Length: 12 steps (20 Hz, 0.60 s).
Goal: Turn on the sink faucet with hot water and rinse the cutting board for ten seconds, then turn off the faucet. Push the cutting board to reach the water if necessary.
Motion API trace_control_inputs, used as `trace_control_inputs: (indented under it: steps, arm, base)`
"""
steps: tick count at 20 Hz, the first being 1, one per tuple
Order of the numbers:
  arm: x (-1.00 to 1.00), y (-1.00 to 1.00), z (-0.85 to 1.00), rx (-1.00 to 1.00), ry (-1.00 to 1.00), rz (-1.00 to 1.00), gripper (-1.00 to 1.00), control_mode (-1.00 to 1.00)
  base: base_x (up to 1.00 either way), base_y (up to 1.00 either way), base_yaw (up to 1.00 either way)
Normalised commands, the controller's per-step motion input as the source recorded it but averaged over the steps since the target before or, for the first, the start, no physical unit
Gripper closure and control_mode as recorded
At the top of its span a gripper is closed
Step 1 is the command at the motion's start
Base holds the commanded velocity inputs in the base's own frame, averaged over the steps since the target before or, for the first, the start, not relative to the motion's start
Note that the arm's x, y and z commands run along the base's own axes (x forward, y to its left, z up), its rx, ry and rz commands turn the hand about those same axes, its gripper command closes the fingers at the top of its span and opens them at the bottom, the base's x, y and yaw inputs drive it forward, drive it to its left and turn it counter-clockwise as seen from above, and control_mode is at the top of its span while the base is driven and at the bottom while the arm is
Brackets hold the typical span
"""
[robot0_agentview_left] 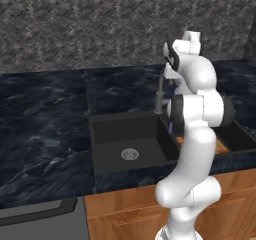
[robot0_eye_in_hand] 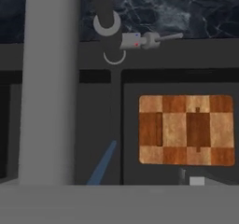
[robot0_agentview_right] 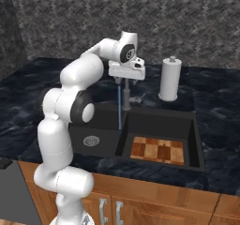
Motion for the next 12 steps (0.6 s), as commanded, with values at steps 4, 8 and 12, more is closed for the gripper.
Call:
trace_control_inputs:
  steps: [4,8,12]
  arm:
    - [0.00,-0.72,-0.02,0.04,0.00,0.00,-1.00,-1.00]
    - [0.00,-0.71,-0.01,0.02,0.00,0.00,-1.00,-1.00]
    - [0.00,-0.69,-0.04,0.00,0.00,0.00,-1.00,-1.00]
  base:
    - [0.00,0.00,0.00]
    - [0.00,0.00,0.00]
    - [0.00,0.00,0.00]
